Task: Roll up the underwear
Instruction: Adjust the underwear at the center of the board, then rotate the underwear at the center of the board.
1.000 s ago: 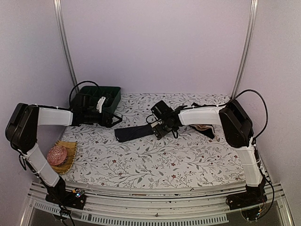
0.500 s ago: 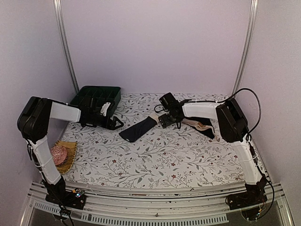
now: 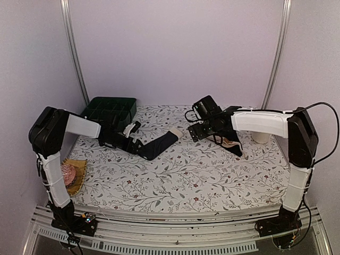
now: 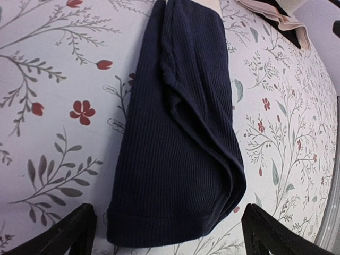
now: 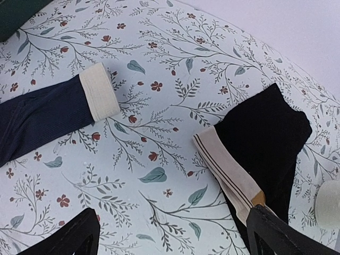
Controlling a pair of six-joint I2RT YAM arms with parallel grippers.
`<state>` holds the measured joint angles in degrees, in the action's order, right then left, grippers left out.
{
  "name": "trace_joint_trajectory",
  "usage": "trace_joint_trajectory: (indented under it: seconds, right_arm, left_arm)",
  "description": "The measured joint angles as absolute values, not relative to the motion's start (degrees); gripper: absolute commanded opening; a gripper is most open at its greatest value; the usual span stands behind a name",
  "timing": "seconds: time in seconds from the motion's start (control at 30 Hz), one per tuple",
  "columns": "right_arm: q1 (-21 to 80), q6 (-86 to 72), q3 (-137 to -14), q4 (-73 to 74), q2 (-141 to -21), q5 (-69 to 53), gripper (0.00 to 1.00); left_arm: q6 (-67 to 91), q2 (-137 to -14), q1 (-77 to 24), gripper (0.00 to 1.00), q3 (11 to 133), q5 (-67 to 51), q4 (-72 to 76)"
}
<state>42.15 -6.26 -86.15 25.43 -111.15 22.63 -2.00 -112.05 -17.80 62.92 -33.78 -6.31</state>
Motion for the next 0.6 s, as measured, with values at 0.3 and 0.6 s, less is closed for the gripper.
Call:
trace_joint_trajectory:
  seconds: [0.3, 0.6]
  right_arm:
    - [46.39, -8.64, -73.1, 22.81, -99.98, 23.68, 0.99]
    - [47.2, -9.28, -70.39, 19.77, -97.14, 23.64, 0.99]
  left_arm:
    - [-3.73, -114.54, -19.22, 0.98, 65.45, -35.35, -7.55]
    - [-8.73, -114.54, -26.55, 0.98, 64.9, -40.6, -9.85]
